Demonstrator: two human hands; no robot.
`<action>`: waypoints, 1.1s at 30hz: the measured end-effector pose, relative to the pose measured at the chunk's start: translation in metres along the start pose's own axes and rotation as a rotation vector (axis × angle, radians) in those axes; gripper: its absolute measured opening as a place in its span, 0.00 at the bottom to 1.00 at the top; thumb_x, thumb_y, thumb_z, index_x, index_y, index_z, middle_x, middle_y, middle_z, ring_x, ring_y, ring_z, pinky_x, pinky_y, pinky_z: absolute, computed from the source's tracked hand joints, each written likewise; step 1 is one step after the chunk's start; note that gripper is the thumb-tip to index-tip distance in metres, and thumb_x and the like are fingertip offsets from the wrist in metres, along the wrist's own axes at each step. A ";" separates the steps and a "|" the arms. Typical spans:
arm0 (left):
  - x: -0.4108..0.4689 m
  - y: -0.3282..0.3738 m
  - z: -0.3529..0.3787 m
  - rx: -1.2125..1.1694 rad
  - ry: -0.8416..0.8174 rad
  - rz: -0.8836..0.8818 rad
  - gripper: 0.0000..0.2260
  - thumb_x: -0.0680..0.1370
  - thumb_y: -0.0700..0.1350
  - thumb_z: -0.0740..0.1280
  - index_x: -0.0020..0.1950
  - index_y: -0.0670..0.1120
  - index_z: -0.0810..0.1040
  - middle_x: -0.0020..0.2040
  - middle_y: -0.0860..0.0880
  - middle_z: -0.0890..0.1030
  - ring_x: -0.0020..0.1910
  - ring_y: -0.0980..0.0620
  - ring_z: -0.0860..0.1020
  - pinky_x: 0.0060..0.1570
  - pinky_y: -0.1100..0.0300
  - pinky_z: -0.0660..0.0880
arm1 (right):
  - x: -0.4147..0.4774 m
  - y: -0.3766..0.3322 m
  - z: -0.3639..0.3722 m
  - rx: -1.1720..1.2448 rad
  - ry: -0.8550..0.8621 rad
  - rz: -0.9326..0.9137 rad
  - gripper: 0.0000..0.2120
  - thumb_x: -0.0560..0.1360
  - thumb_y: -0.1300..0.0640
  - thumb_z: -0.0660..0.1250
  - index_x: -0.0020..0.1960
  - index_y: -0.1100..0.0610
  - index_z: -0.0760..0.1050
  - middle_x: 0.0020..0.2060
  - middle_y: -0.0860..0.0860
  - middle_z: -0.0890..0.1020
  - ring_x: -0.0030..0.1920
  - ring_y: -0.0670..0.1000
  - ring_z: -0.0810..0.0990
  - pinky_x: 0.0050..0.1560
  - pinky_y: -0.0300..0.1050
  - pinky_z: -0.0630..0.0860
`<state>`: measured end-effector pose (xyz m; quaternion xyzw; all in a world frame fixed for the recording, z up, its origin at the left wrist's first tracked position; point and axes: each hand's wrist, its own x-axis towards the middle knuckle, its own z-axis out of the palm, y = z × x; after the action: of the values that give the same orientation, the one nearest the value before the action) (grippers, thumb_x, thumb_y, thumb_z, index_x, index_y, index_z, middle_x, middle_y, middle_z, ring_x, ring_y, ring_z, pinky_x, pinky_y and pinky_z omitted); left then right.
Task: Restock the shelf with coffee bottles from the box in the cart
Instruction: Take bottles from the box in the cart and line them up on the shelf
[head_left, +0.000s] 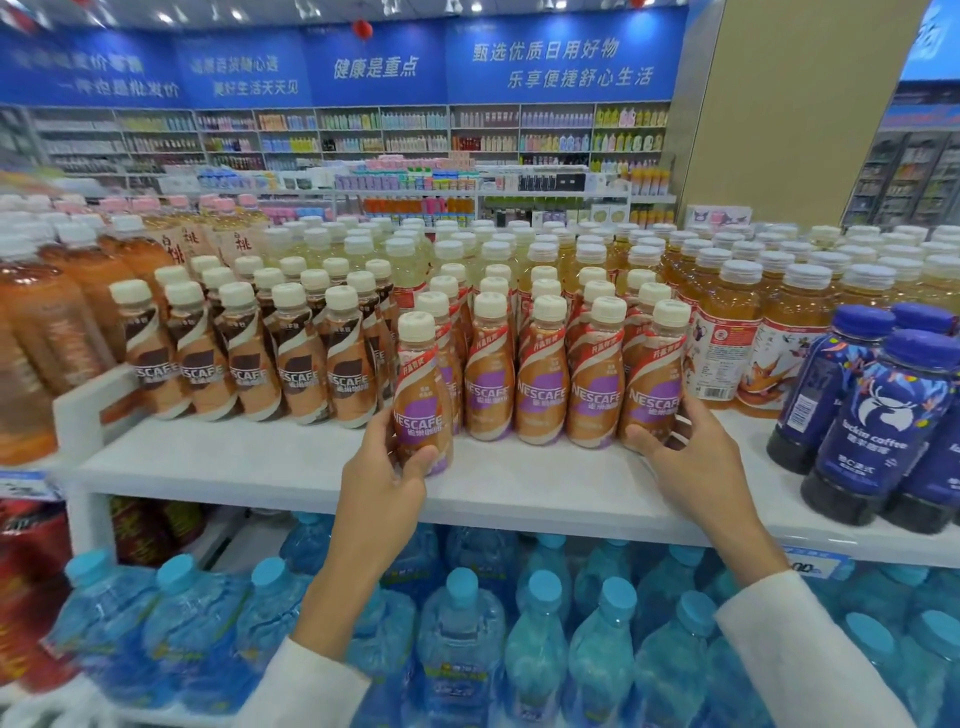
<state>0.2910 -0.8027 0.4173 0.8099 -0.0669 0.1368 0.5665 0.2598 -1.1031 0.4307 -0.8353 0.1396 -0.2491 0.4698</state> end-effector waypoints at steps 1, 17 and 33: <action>0.001 0.000 0.000 0.003 -0.001 -0.001 0.25 0.79 0.42 0.71 0.74 0.52 0.68 0.62 0.55 0.80 0.60 0.54 0.79 0.58 0.61 0.72 | 0.000 0.000 0.000 0.002 0.000 0.002 0.33 0.75 0.50 0.74 0.76 0.47 0.64 0.70 0.48 0.75 0.66 0.52 0.76 0.64 0.49 0.73; 0.000 -0.004 0.000 0.026 -0.012 0.027 0.26 0.80 0.45 0.70 0.76 0.53 0.65 0.62 0.57 0.78 0.61 0.55 0.77 0.60 0.61 0.72 | -0.004 -0.003 -0.001 0.025 0.004 0.001 0.32 0.75 0.54 0.75 0.75 0.48 0.66 0.66 0.46 0.77 0.58 0.45 0.75 0.58 0.42 0.72; -0.085 -0.015 -0.010 -0.022 0.226 0.024 0.18 0.81 0.42 0.67 0.70 0.55 0.75 0.63 0.57 0.79 0.59 0.67 0.77 0.56 0.68 0.72 | -0.076 0.004 -0.017 -0.077 -0.077 -0.062 0.27 0.78 0.47 0.69 0.74 0.49 0.68 0.70 0.43 0.73 0.69 0.47 0.72 0.70 0.45 0.69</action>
<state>0.2124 -0.7919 0.3822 0.7823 -0.0136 0.2334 0.5774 0.1863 -1.0816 0.4134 -0.8657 0.1050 -0.2254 0.4345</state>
